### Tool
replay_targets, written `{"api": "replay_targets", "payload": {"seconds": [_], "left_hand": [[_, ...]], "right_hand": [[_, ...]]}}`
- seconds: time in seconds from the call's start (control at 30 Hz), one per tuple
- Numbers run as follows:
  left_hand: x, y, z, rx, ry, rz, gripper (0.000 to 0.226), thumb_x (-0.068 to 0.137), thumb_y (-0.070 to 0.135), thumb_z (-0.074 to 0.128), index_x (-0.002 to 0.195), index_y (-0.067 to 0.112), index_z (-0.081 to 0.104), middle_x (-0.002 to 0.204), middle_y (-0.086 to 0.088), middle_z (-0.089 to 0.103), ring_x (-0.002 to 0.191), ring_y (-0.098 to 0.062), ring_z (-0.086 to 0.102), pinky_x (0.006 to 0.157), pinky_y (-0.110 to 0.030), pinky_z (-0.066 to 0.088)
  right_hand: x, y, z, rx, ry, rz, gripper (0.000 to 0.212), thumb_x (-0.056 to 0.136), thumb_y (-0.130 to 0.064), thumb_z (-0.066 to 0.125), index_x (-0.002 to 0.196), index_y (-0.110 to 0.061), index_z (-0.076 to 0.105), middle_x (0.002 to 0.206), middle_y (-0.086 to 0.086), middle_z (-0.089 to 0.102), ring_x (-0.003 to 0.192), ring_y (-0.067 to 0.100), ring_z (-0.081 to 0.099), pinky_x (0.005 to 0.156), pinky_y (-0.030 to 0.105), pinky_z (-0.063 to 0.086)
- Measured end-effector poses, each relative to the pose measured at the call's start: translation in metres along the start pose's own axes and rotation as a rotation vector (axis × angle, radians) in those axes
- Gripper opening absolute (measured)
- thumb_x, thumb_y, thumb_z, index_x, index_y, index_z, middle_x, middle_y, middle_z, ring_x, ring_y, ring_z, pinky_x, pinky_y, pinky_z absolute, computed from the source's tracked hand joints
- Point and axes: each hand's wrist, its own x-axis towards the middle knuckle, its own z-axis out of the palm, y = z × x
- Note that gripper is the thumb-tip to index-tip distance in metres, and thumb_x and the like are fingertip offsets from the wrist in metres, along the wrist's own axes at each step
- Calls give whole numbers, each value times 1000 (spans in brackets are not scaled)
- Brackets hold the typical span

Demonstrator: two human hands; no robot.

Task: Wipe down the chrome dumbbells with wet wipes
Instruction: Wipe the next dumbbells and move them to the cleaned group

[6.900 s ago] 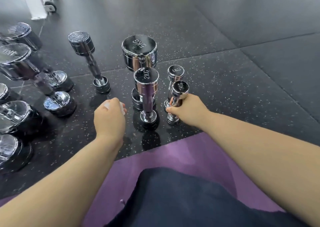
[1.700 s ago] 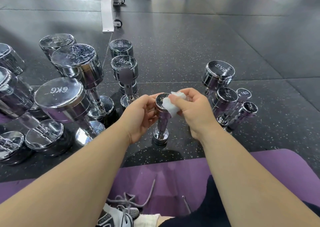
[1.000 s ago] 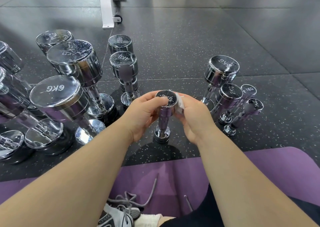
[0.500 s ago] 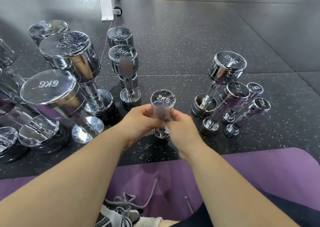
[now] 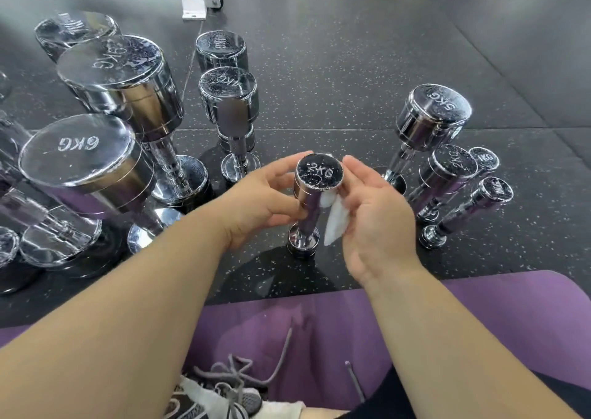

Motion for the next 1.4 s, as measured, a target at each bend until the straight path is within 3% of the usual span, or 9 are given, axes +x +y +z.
{"api": "replay_targets", "payload": {"seconds": [0.13,0.27,0.5,0.6,0.7,0.8,1.13,1.27,1.4], "left_hand": [[-9,17,9,3,-49,49,70,77,-23,58,124,30,61,97,9,72,85,-9,63,78,-25,53],[-12,26,14,189,6,160,58,70,-19,73,115,18,65,96,-1,73,83,-10,66,81,-24,57],[-7,22,33,542,235,260,51,61,41,84,105,41,58,92,21,69,79,0,64,79,-26,51],[-9,27,25,496,124,176,68,65,18,86,122,41,56,99,18,71,83,-4,65,89,-29,52],[-20,38,14,411,-21,137,58,80,-6,71,122,33,60,80,18,70,67,-4,56,69,-20,46],[-22,42,13,474,18,154,50,84,1,70,119,35,60,67,21,65,65,-13,44,59,-23,37],[-13,26,47,684,454,222,53,71,44,82,108,26,47,98,13,56,77,0,53,66,-20,39],[-16,37,34,449,224,157,46,84,21,73,124,32,52,119,12,59,71,-6,57,70,-24,51],[-16,40,33,480,195,180,47,95,22,62,140,30,52,84,16,64,55,-1,57,59,-14,48]], "right_hand": [[-3,4,1,-70,-50,106,74,61,19,42,133,4,51,127,25,61,109,32,65,99,47,49],[-5,-8,-6,-45,3,166,28,88,22,43,107,6,57,97,18,69,81,20,69,71,27,58],[-12,-18,1,60,29,44,30,92,17,46,100,-7,62,91,12,66,79,18,67,73,25,58],[-14,-17,-1,12,-31,132,38,90,21,38,112,0,61,88,14,66,76,21,66,63,27,59],[-17,-24,0,98,-88,180,33,90,20,41,107,1,62,81,14,68,60,18,68,49,25,55],[-12,-32,3,139,-114,124,27,90,18,47,95,-3,64,81,11,68,55,15,67,50,23,54],[4,-31,-7,100,-115,152,22,93,13,45,92,-2,61,85,12,63,70,18,62,55,23,57],[7,-21,-8,61,-132,238,29,94,12,44,118,3,57,89,16,64,74,22,65,69,32,60],[12,-37,-9,85,-157,159,28,84,17,45,96,-2,62,77,8,57,62,15,56,71,27,51]]}}
